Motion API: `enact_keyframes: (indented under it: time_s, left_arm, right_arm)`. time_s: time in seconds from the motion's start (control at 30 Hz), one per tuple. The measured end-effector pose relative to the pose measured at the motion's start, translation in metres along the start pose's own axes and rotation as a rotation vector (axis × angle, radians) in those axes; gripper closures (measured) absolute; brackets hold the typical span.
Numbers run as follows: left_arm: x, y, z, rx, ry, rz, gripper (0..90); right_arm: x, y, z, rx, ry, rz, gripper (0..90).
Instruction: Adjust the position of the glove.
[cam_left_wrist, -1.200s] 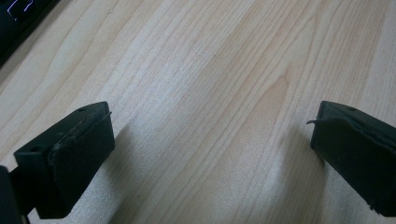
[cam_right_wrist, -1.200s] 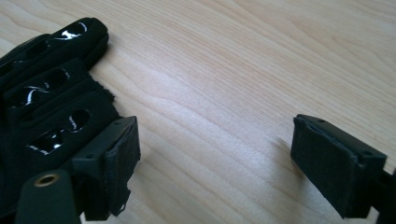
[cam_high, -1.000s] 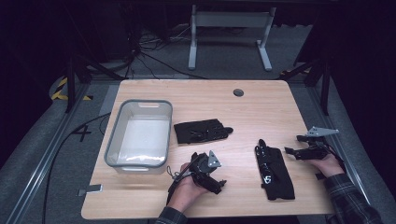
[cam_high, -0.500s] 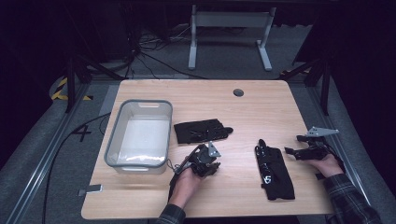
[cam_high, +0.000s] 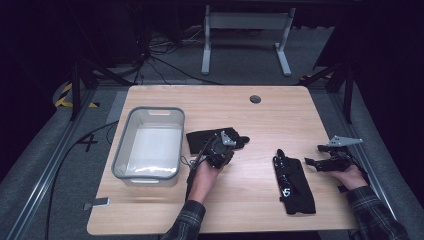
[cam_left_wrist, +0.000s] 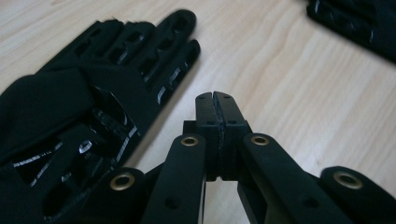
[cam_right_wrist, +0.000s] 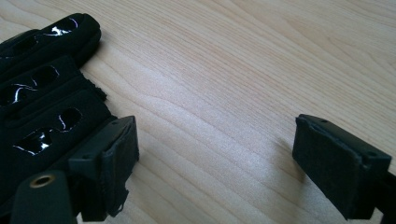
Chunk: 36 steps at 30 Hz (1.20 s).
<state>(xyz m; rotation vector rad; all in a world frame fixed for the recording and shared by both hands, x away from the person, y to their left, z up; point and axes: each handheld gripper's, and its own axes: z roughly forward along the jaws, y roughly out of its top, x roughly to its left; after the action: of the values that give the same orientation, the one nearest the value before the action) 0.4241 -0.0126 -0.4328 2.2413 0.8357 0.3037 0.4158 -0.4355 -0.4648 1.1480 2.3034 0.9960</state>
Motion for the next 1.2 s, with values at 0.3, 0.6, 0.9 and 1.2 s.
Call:
enact_keyframes:
  time_s: [0.3,0.6,0.9,1.2]
  left_arm:
    - [0.018,0.01,0.016,-0.021,0.003,-0.038,89.8]
    - [0.022,0.007,0.032,0.005,0.012,-0.037,89.8]
    - [0.02,0.006,0.038,0.032,-0.014,-0.034,90.0]
    - [-0.007,0.004,0.036,0.047,-0.079,0.006,90.0]
  right_arm:
    - [0.0,0.0,0.0,0.003,0.001,-0.001,15.1]
    - [0.0,0.0,0.0,0.001,0.0,-0.001,15.1]
    - [0.0,0.0,0.0,0.001,0.0,0.0,15.1]
    - [0.0,0.0,0.0,0.001,0.0,-0.001,15.1]
